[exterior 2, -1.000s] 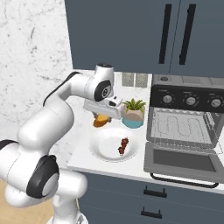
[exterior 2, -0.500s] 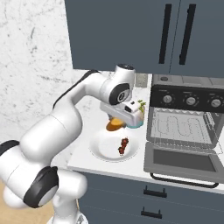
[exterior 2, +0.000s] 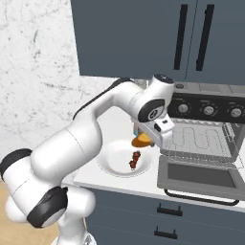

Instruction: Pick up the kebab skewer and baguette bread, and place them inside the toaster oven. Close the toaster oven door and start by setting the timer.

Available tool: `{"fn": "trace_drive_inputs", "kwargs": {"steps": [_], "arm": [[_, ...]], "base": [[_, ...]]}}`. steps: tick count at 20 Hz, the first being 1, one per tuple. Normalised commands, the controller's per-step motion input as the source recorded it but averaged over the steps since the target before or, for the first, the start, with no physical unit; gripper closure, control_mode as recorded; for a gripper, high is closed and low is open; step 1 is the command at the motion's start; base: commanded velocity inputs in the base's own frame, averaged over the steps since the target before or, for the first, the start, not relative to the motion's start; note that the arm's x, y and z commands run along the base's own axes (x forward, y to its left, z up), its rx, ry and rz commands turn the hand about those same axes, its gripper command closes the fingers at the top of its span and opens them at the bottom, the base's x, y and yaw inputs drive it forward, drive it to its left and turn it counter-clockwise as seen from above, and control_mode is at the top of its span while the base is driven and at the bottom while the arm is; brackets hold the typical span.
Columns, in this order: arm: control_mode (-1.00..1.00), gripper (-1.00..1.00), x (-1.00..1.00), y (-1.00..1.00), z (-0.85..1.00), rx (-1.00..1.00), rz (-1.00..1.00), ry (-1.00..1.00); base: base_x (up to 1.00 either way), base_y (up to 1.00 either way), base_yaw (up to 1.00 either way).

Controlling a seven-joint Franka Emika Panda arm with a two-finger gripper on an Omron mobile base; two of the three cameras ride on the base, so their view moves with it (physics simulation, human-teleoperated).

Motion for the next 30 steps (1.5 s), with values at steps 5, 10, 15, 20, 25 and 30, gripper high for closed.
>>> {"fn": "trace_drive_inputs", "kwargs": {"steps": [5,10,15,20,25,30], "arm": [[-1.00,1.00,-0.01,-0.97,0.05,0.15,-0.21,-0.02],[-1.00,1.00,0.00,-0.90,0.00,0.13,-0.17,-0.04],[-1.00,1.00,0.00,-0.74,0.00,0.09,-0.12,-0.08],[-1.00,1.00,0.00,-0.44,0.00,0.00,-0.05,-0.13],[-1.00,1.00,0.08,-0.19,0.00,0.00,-0.06,-0.14],[-1.00,1.00,0.16,-0.19,0.00,0.00,-0.10,-0.08]], "base": [[0.00,0.00,0.00],[0.00,0.00,0.00],[0.00,0.00,0.00],[0.00,0.00,0.00],[0.00,0.00,0.00],[0.00,0.00,0.00]]}}
